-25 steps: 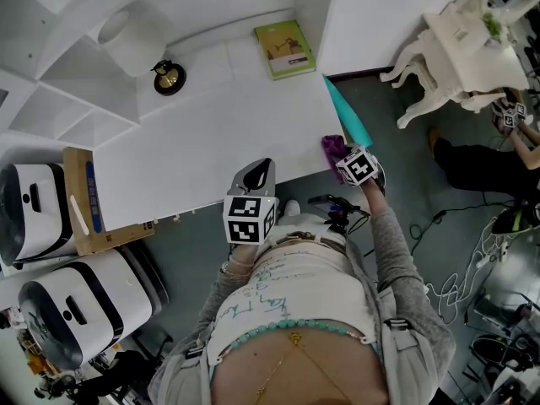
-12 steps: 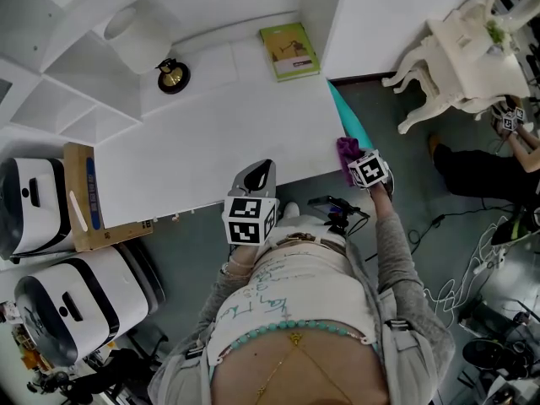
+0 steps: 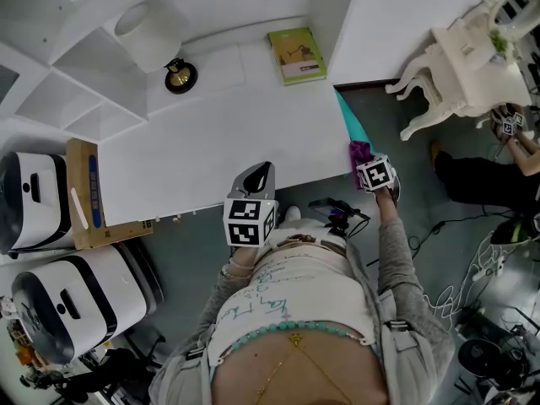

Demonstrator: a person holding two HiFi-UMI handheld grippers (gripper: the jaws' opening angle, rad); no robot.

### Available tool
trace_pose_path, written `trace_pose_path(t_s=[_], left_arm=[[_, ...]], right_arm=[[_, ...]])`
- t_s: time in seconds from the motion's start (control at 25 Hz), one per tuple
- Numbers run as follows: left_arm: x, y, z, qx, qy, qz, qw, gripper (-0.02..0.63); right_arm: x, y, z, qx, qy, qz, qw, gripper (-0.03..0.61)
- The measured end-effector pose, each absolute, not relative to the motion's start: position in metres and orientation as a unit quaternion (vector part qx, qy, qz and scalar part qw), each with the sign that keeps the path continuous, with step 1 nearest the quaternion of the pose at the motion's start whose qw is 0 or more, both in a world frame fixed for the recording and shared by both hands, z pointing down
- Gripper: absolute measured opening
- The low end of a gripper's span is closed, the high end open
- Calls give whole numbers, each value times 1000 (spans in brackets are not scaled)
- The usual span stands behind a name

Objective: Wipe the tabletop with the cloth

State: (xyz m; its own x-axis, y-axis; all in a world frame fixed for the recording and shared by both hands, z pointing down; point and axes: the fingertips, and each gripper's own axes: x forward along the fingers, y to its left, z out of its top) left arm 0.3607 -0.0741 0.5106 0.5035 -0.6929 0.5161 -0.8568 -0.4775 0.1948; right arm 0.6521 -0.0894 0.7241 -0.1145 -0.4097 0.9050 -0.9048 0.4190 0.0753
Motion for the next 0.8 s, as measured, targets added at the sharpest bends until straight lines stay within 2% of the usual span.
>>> trace_pose_path(t_s=[0.8], left_arm=[[323,-80,502,837,-474,178,208,5]], right_arm=[[561,-110,677,432,-758,202,445,83]])
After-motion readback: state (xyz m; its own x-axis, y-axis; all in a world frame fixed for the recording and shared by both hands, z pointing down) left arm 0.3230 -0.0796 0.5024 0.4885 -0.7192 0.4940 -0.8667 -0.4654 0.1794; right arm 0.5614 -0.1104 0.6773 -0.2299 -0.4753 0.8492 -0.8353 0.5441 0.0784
